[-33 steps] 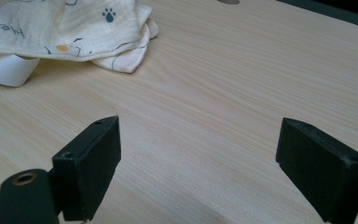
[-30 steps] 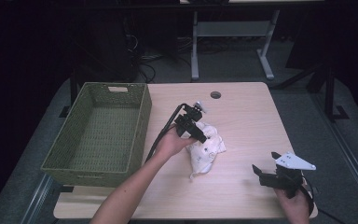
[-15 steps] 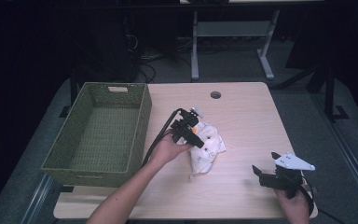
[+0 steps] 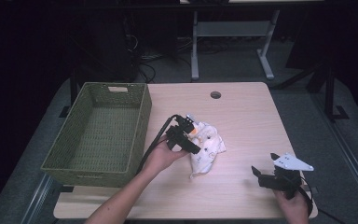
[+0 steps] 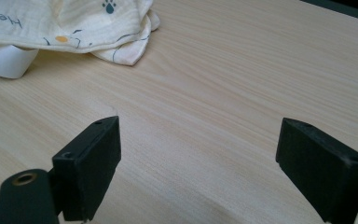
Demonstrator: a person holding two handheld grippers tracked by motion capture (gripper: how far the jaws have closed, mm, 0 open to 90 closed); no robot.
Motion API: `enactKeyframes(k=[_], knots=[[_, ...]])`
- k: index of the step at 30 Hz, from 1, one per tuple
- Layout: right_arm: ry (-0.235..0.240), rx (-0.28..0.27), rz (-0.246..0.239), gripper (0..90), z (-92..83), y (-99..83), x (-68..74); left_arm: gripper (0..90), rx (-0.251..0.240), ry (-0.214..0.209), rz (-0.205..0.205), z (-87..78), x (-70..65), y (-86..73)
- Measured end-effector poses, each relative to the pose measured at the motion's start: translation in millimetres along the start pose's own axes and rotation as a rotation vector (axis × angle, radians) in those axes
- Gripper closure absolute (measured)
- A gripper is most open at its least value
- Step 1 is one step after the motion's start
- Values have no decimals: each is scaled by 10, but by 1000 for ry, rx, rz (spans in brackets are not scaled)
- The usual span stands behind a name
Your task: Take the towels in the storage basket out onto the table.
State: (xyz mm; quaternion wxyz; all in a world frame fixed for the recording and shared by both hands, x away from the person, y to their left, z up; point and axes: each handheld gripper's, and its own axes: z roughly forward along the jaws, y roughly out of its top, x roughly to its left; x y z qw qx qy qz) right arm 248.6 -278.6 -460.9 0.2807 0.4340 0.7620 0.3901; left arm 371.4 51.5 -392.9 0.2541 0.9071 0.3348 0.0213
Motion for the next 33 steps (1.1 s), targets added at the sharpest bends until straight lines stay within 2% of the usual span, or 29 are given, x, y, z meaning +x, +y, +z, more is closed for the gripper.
enactKeyframes(k=[3, 8, 12, 15, 21, 24, 30, 31, 33], knots=[[-1, 0, 0, 135, -1, 1, 1, 306, 5, -8, 5, -5, -4, -61], [1, 0, 2, 135, 1, 1, 5, 305, -15, -16, 0, -28, -10, -154], [2, 2, 0, 135, 0, -1, 8, 291, -17, -45, 2, -27, -39, -219], [2, 4, 2, 135, -5, 0, 12, 289, -14, -32, 18, -27, -62, -280], [2, 2, -3, 136, -4, -1, 18, 288, -34, -44, 0, -23, -75, -420], [2, 2, -2, 136, -7, -1, 18, 287, -38, -40, 15, -43, -83, -484], [1, 0, -6, 136, -11, -2, 24, 287, -49, -45, 13, -60, -118, -609], [1, 0, 1, 136, -14, -2, 31, 284, -39, -44, 20, -59, -116, -631], [1, 1, 1, 136, -14, -4, 34, 284, -47, -48, 6, -50, -124, -685]])
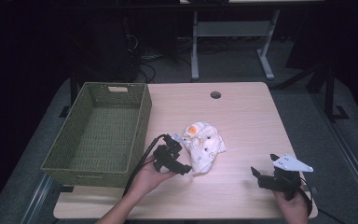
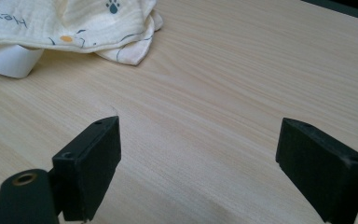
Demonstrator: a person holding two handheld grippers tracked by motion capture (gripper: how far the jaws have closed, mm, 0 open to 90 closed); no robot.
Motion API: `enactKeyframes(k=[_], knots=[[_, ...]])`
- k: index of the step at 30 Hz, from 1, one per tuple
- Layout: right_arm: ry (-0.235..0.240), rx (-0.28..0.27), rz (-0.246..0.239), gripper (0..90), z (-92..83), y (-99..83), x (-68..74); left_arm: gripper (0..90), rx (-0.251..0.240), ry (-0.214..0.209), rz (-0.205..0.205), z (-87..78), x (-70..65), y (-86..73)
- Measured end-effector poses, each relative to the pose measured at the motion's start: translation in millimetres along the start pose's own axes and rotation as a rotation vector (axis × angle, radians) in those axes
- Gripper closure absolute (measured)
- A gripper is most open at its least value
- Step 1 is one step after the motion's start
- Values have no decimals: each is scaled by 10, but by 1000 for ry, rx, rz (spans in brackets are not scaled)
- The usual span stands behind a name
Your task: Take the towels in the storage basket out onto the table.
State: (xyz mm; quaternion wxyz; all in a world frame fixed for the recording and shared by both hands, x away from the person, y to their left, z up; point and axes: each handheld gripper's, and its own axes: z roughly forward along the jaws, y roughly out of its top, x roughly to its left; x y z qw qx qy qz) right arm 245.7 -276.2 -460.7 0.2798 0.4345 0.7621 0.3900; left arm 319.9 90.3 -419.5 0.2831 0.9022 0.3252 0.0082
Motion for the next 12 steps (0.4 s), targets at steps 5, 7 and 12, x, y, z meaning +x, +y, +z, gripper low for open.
enactKeyframes(k=[5, 7, 12], knots=[[1, 2, -3, 136, 7, -3, 4, 281, -17, -4, -6, -19, -6, -117], [1, 1, -3, 135, 10, -3, 2, 280, -15, -7, 4, -40, -16, -156], [3, -2, -6, 135, 10, -7, 5, 280, -37, 3, 11, -73, -67, -258]])
